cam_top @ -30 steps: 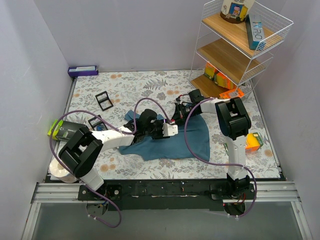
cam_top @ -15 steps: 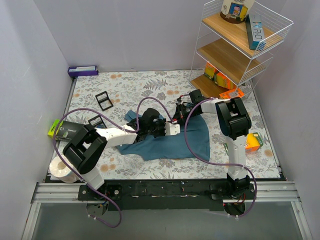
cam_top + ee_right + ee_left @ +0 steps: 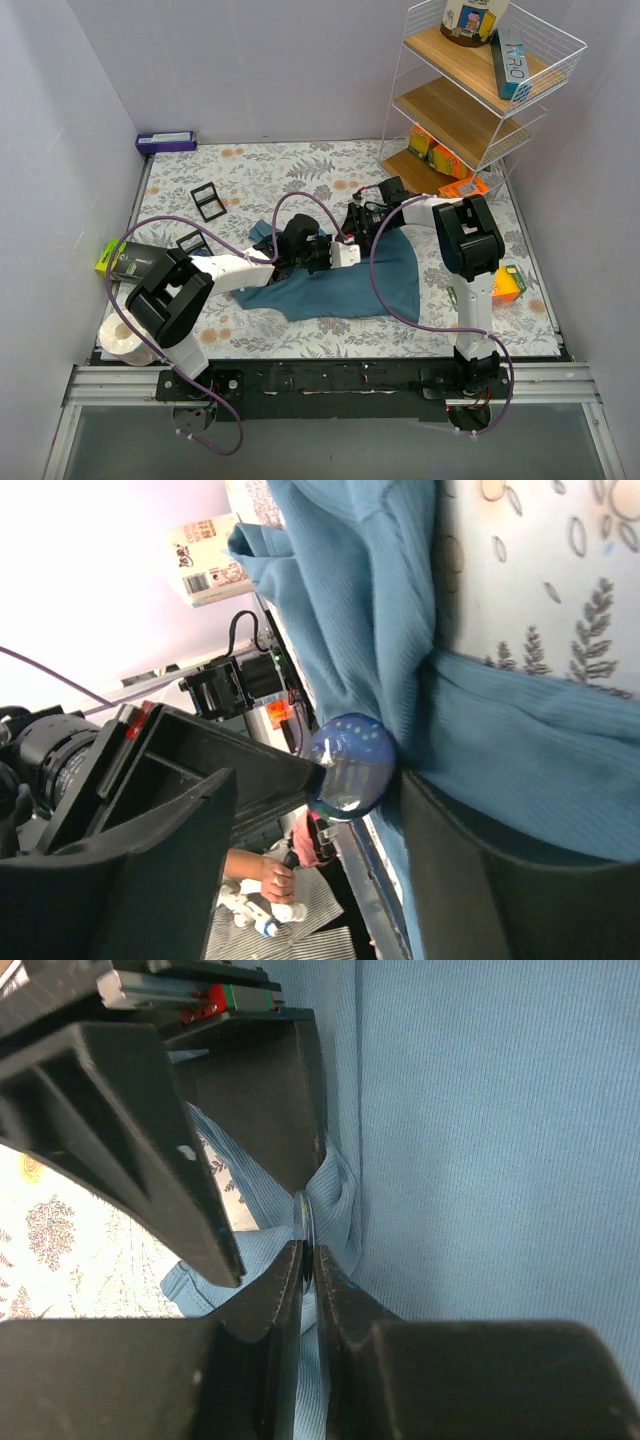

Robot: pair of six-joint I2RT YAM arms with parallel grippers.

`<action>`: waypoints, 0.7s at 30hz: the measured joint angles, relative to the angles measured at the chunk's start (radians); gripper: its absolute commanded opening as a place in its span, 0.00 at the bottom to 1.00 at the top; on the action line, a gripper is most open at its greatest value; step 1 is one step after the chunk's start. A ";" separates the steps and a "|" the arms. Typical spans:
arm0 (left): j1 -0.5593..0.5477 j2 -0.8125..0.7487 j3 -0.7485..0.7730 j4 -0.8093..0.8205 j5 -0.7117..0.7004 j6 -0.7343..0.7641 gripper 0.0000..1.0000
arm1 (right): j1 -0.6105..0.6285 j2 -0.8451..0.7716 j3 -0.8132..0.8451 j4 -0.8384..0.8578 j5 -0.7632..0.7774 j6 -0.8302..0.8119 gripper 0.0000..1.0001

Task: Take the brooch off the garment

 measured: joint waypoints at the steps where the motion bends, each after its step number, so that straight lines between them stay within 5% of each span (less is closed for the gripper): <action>1: 0.002 0.000 0.001 0.000 0.000 -0.007 0.00 | -0.001 -0.007 0.002 -0.003 -0.002 -0.011 0.93; 14: 0.088 0.000 0.057 0.004 0.040 -0.349 0.00 | -0.100 -0.232 0.139 -0.159 0.150 -0.465 0.98; 21: 0.097 0.000 0.131 -0.053 0.101 -0.489 0.00 | -0.089 -0.430 0.103 -0.196 0.287 -0.774 0.82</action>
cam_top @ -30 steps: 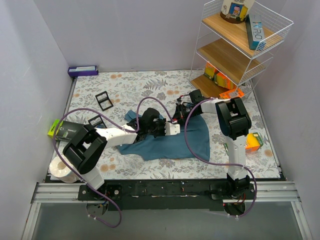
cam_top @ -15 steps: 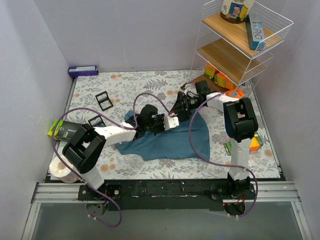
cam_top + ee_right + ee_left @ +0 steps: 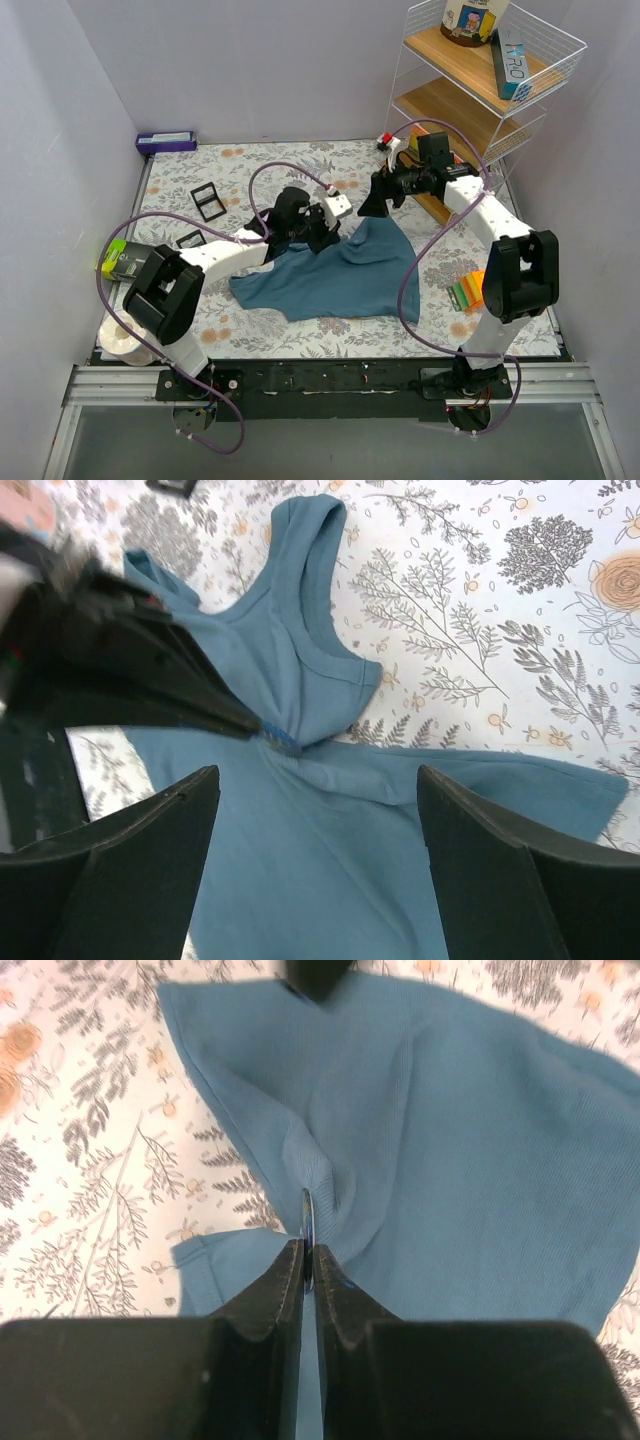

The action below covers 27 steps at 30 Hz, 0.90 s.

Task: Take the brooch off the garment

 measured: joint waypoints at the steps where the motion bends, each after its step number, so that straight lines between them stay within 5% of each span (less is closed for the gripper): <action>1: 0.008 0.003 0.026 -0.018 0.019 -0.013 0.00 | 0.002 -0.018 -0.019 0.004 0.013 -0.038 0.79; 10: 0.134 0.017 0.094 -0.122 0.124 -0.099 0.00 | 0.033 -0.100 -0.352 0.164 0.087 -0.253 0.72; 27: 0.175 0.017 0.041 -0.105 0.206 -0.269 0.00 | 0.201 -0.022 -0.357 0.351 0.142 -0.223 0.75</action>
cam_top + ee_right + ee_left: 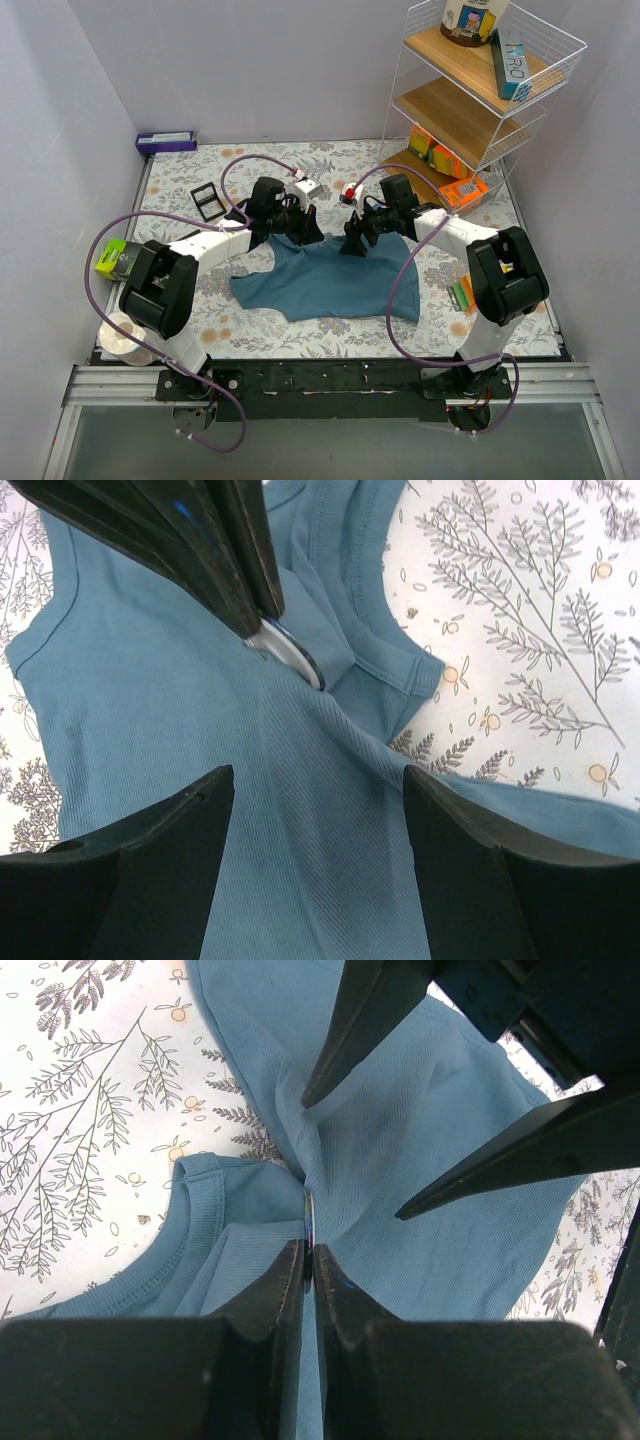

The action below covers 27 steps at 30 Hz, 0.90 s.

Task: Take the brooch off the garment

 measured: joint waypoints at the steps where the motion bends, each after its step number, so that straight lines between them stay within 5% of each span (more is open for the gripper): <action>1: 0.002 0.000 -0.002 0.005 0.001 -0.010 0.00 | 0.000 0.006 -0.001 0.001 0.004 0.003 0.74; 4: 0.006 0.000 -0.011 0.026 0.005 -0.035 0.00 | -0.002 0.015 -0.004 0.002 0.008 0.016 0.69; 13: 0.012 0.000 -0.051 0.109 0.014 -0.110 0.00 | 0.016 0.027 -0.032 0.025 -0.041 0.064 0.33; 14: 0.012 0.000 -0.059 0.124 0.013 -0.117 0.00 | 0.022 0.029 -0.033 0.024 -0.048 0.067 0.16; 16: 0.012 0.000 -0.072 0.146 0.013 -0.129 0.00 | 0.036 0.034 -0.034 0.025 -0.065 0.071 0.04; 27: 0.005 0.064 -0.098 0.287 0.006 -0.163 0.00 | 0.068 0.050 -0.016 0.028 -0.108 0.109 0.01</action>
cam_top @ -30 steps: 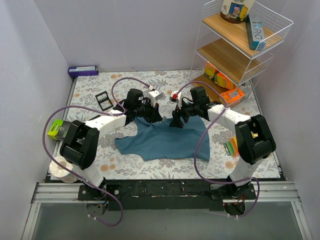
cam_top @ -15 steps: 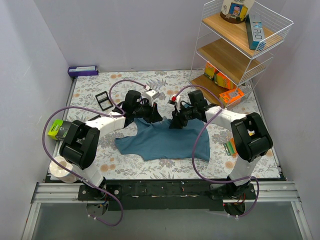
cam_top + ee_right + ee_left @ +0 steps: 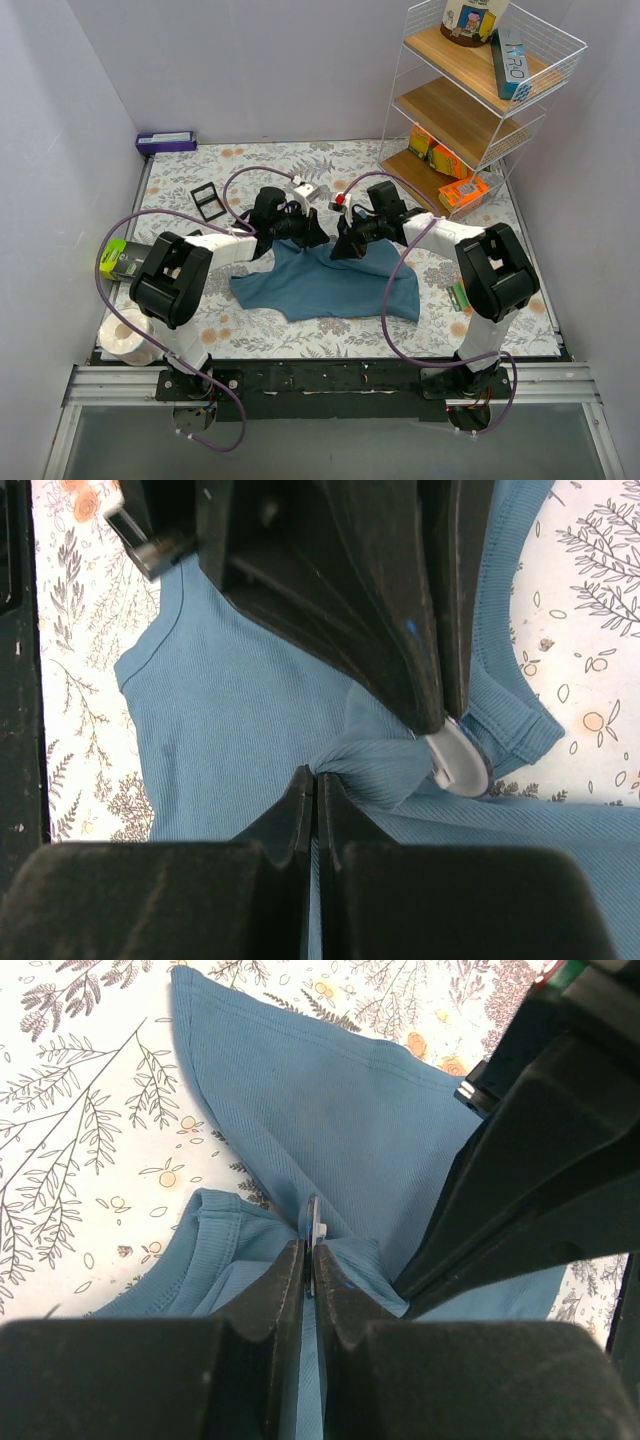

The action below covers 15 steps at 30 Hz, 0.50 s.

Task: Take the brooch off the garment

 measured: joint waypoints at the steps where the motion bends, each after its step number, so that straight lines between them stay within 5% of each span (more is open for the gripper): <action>1: -0.002 0.013 0.000 0.010 -0.001 -0.002 0.00 | 0.000 0.003 0.005 0.000 -0.003 0.006 0.01; 6: -0.011 0.057 0.000 0.066 0.000 -0.026 0.00 | 0.000 0.021 0.023 0.000 -0.012 0.017 0.01; 7: -0.013 0.061 0.000 0.080 0.001 -0.034 0.00 | 0.000 0.024 0.024 0.000 -0.012 0.018 0.06; 8: -0.013 0.064 0.000 0.092 0.005 -0.041 0.00 | 0.000 0.027 0.026 -0.001 -0.012 0.018 0.21; 11: -0.013 0.065 -0.003 0.131 0.020 -0.064 0.00 | -0.001 0.042 0.058 -0.039 -0.016 0.008 0.38; 15: -0.012 0.064 -0.022 0.175 0.040 -0.086 0.00 | -0.025 0.062 0.172 -0.168 -0.050 -0.027 0.47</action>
